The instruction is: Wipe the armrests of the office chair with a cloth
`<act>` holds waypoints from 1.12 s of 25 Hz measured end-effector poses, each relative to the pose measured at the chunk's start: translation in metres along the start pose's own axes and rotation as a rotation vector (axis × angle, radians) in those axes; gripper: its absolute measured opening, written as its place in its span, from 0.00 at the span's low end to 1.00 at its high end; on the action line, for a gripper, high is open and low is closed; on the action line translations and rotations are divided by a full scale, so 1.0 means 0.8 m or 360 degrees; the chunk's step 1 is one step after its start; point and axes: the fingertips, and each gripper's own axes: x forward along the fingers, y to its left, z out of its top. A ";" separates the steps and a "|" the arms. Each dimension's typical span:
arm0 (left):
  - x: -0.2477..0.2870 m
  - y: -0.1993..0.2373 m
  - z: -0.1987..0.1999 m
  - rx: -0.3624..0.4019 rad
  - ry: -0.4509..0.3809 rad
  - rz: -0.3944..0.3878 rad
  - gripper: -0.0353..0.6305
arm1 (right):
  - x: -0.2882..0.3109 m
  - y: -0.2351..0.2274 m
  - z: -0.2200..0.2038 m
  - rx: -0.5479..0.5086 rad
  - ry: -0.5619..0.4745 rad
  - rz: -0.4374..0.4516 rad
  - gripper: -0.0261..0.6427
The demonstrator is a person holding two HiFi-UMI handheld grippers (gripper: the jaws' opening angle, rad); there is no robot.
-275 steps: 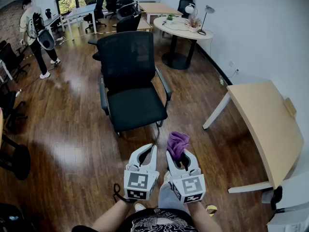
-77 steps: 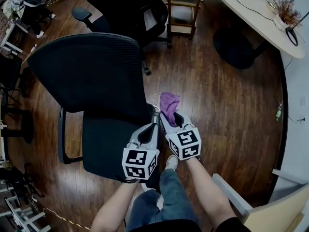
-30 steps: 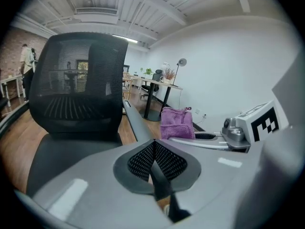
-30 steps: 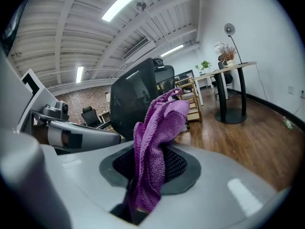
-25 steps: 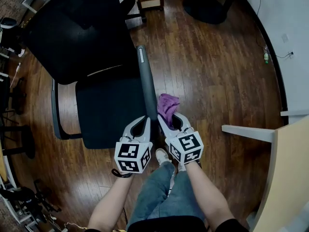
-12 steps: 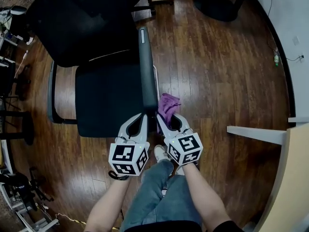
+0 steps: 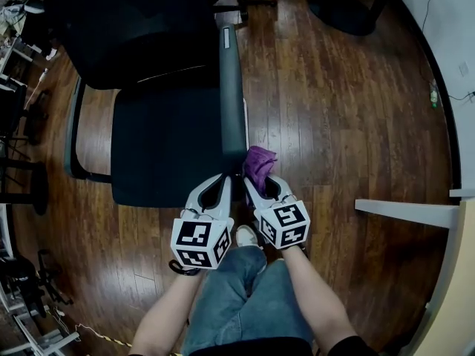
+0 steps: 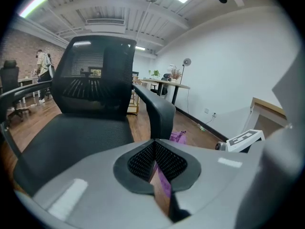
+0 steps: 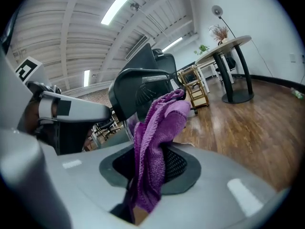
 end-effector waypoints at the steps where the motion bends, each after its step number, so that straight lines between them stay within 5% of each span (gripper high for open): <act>1: 0.000 0.000 -0.001 -0.0007 -0.0003 0.0004 0.06 | -0.001 0.000 0.000 -0.0004 -0.0002 0.0000 0.19; 6: -0.013 -0.008 0.013 -0.0046 0.0006 0.0010 0.06 | -0.026 0.015 0.037 -0.0046 -0.0004 -0.0005 0.19; 17: -0.097 -0.036 0.125 -0.0090 -0.0096 0.0036 0.06 | -0.094 0.113 0.202 -0.0189 -0.0152 0.0030 0.19; 28: -0.114 0.054 0.166 -0.0056 -0.0110 -0.0042 0.06 | -0.022 0.192 0.244 -0.0258 -0.0164 -0.0058 0.19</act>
